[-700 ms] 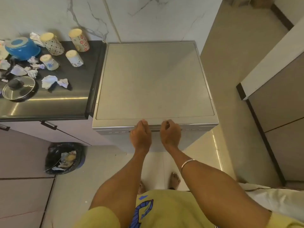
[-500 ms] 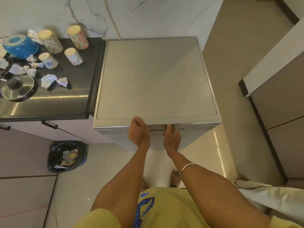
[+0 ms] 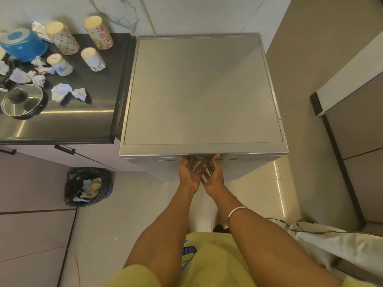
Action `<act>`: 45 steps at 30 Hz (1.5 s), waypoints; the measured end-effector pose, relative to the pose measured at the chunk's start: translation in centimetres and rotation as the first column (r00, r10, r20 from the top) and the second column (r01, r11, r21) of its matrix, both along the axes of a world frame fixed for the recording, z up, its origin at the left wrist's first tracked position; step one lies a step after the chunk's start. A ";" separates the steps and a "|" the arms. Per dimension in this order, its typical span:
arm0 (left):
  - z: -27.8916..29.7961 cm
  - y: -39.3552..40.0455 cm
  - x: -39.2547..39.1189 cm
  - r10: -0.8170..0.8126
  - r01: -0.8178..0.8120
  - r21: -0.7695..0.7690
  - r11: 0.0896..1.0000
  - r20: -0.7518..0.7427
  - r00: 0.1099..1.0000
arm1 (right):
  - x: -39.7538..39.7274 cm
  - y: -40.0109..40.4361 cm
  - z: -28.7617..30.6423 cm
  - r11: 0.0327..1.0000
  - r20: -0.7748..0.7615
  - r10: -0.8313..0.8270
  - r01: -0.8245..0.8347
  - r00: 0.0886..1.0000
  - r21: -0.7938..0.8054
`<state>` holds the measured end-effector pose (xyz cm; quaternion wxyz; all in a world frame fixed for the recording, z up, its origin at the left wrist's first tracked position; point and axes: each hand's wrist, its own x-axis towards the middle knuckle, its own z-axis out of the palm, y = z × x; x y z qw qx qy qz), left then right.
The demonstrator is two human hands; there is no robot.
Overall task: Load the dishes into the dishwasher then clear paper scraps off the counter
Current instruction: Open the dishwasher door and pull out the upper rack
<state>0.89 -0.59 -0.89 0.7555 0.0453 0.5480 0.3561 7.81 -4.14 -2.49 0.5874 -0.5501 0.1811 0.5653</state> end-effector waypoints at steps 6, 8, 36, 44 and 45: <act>0.8 -0.5 0.3 -0.031 0.040 -0.065 0.997 0.124 0.992 | 0.3 0.2 0.1 0.992 -0.138 -0.092 0.103 0.986 0.077; 0.8 -0.2 0.3 -0.056 0.065 -0.074 0.995 0.120 0.991 | 0.7 0.3 -0.2 0.996 -0.150 -0.050 0.061 0.987 0.071; -1.2 -2.4 -1.0 -0.340 0.334 -0.088 0.938 -0.413 0.845 | -0.3 -3.4 -0.2 0.982 0.188 0.137 -0.109 0.973 -0.153; -0.9 -4.7 -4.2 0.029 0.720 0.075 0.690 -0.997 0.076 | -1.2 -4.6 1.9 0.814 0.798 0.535 0.084 0.278 -0.574; -1.2 -4.6 -4.5 0.099 0.774 0.094 0.626 -0.994 0.041 | -1.1 -4.5 1.9 0.806 0.807 0.580 0.065 0.108 -0.588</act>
